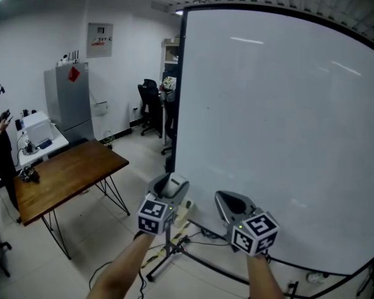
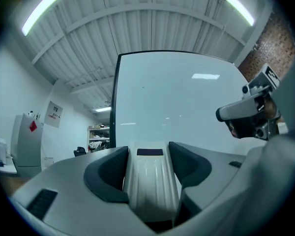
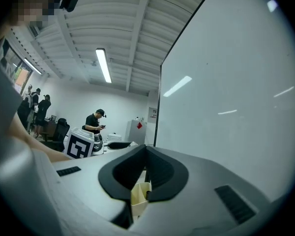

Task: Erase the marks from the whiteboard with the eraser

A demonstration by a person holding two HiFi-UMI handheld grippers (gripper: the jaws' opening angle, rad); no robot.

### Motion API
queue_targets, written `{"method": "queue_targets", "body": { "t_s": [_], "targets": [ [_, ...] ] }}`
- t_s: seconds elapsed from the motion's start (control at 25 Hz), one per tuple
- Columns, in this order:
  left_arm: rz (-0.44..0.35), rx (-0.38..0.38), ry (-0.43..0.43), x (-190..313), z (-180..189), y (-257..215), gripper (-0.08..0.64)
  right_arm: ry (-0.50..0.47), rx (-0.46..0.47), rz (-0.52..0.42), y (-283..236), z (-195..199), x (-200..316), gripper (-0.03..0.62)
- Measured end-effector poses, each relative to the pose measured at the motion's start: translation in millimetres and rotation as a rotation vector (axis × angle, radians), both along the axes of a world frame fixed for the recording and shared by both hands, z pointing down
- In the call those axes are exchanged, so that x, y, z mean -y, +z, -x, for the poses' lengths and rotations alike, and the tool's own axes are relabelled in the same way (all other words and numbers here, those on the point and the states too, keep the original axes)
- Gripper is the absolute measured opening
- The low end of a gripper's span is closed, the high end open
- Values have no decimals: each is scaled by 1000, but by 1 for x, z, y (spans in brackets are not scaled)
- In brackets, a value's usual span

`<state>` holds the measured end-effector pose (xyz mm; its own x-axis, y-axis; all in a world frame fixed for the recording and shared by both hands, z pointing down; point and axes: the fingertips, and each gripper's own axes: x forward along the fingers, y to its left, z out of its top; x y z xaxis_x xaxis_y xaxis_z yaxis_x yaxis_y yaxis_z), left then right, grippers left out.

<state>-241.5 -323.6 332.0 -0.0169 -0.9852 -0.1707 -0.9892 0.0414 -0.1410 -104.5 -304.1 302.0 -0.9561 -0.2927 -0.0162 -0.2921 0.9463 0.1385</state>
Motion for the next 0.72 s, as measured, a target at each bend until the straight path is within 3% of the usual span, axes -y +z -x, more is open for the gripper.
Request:
{"method": "queue_targets", "body": {
  "t_s": [0.4,0.72],
  "targets": [
    [64,-46,50,26,19,62,261,61,-37,29,22,0,13,-3],
    [64,-72,90,41,26,80,262,96,-48,38,26,2,22,-3]
  ]
}}
